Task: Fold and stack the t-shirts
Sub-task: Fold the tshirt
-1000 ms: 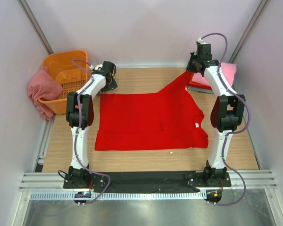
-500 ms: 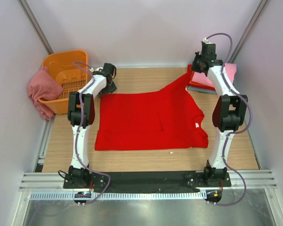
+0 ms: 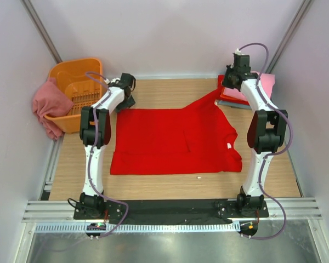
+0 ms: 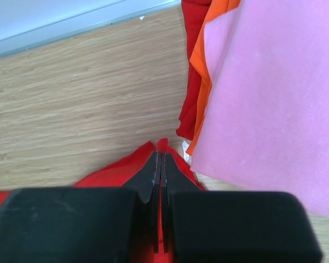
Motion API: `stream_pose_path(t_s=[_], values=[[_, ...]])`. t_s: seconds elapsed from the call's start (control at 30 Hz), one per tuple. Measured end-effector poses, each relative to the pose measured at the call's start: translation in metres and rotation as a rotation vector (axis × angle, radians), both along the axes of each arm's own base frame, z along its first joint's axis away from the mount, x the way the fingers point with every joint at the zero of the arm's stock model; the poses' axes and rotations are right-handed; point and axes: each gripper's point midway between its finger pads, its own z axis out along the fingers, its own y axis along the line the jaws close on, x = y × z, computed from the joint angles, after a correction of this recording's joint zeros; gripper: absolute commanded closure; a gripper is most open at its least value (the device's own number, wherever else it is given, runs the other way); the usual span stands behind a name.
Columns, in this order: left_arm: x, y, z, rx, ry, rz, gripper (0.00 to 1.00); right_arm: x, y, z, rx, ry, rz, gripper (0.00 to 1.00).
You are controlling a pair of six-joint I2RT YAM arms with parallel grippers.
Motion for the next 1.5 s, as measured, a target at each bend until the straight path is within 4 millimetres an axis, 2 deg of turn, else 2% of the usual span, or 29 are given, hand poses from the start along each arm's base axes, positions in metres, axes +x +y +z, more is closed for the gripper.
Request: stream_pose_path(t_s=[0.1,0.13,0.23,0.4,0.5,0.53,0.63,0.87,1.03,1.17,1.33,1.5], values=[[0.002,0.000,0.000,0.001,-0.004,0.002,0.44,-0.001,-0.002,-0.003,0.000,0.006,-0.003,0.99],[0.002,0.000,0.000,0.003,-0.004,0.003,0.51,-0.001,-0.002,-0.002,0.000,0.005,-0.003,0.99],[0.003,0.001,0.000,0.007,-0.007,0.007,0.61,0.000,-0.002,-0.001,0.000,-0.002,-0.003,0.99],[0.002,0.003,0.000,0.013,-0.005,0.006,0.71,0.000,-0.002,0.002,0.002,-0.010,-0.001,0.99],[0.002,0.003,0.000,0.014,-0.002,0.004,0.83,0.000,-0.001,0.005,0.006,-0.016,0.003,0.99],[0.002,0.003,0.000,0.013,-0.003,0.004,0.90,0.000,0.000,0.006,0.007,-0.018,0.005,0.99],[0.002,0.002,0.001,0.011,0.002,0.000,1.00,-0.001,0.002,0.008,0.016,-0.021,0.015,0.99],[0.002,0.000,0.001,0.004,0.016,-0.008,1.00,-0.004,0.007,0.017,0.035,-0.030,0.035,0.99],[0.000,0.000,0.001,0.002,0.021,-0.014,1.00,-0.007,0.009,0.037,0.046,-0.063,0.044,0.99],[-0.009,-0.001,0.002,-0.002,0.043,-0.028,1.00,-0.014,0.012,0.059,0.059,-0.097,0.052,0.99],[-0.025,0.001,0.011,-0.006,0.068,-0.042,1.00,-0.037,0.018,0.077,0.083,-0.117,0.077,0.99],[-0.042,0.003,0.036,-0.009,0.056,-0.049,1.00,-0.072,0.023,0.070,0.105,-0.081,0.105,0.99]])
